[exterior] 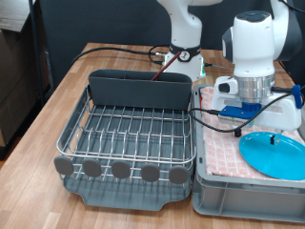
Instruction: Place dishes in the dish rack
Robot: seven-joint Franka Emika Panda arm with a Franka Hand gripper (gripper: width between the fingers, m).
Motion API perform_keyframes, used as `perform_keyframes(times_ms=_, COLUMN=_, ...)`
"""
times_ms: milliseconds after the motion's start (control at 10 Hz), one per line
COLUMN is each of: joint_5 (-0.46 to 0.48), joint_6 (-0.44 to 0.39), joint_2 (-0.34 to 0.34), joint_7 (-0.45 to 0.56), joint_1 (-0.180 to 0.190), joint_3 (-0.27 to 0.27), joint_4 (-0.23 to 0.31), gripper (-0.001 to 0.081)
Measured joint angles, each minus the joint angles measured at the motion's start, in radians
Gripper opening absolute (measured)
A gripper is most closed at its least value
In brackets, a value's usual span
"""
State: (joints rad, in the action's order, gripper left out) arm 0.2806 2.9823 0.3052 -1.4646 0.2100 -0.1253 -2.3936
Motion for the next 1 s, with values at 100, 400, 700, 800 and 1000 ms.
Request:
perform_keyframes(times_ms=100, joint_5=0.0, joint_6=0.002, joint_2=0.002, joint_7=0.0, joint_1=0.0, joint_3=0.0, joint_4=0.001, gripper=0.0803)
perform_keyframes(times_ms=400, joint_5=0.0, joint_6=0.003, joint_2=0.004, joint_7=-0.001, joint_1=0.0, joint_3=0.001, joint_4=0.002, gripper=0.0439)
perform_keyframes(times_ms=700, joint_5=0.0, joint_6=0.0, joint_2=0.009, joint_7=0.004, joint_1=-0.019, joint_3=0.002, joint_4=-0.008, gripper=0.0097)
perform_keyframes(times_ms=800, joint_5=0.001, joint_6=0.0, joint_2=0.009, joint_7=0.004, joint_1=-0.028, joint_3=-0.006, joint_4=-0.008, gripper=0.0097)
perform_keyframes(times_ms=1000, joint_5=0.001, joint_6=0.0, joint_2=0.009, joint_7=0.004, joint_1=-0.036, joint_3=-0.012, joint_4=-0.008, gripper=0.0053)
